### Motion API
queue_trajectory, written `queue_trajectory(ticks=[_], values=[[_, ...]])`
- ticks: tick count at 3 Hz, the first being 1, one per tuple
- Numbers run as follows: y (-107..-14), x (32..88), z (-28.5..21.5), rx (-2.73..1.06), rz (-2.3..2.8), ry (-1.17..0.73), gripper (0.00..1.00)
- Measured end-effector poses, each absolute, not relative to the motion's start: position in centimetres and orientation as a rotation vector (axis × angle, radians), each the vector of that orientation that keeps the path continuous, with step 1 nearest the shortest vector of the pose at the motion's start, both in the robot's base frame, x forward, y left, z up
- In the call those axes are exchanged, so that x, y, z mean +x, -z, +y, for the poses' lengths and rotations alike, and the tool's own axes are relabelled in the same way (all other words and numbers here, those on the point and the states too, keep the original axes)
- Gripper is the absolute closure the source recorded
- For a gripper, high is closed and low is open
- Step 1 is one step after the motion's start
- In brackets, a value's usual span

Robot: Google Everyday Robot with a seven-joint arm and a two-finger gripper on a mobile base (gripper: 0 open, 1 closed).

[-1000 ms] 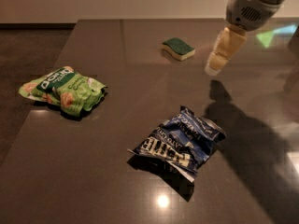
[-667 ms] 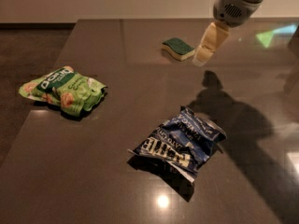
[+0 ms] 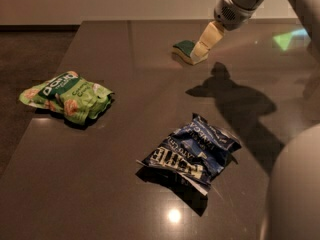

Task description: Move sponge near blue chip bag

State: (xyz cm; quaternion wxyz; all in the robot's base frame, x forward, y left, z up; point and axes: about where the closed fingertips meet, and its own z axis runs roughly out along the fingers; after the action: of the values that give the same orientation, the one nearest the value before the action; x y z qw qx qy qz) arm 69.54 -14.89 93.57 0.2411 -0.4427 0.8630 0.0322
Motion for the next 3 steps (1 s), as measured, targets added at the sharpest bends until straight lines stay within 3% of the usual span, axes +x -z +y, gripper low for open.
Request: queue_trajectory(ticks=[3], values=[[-88.5, 76.7, -11.7, -0.986, 2.427, -0.184, 0.00]])
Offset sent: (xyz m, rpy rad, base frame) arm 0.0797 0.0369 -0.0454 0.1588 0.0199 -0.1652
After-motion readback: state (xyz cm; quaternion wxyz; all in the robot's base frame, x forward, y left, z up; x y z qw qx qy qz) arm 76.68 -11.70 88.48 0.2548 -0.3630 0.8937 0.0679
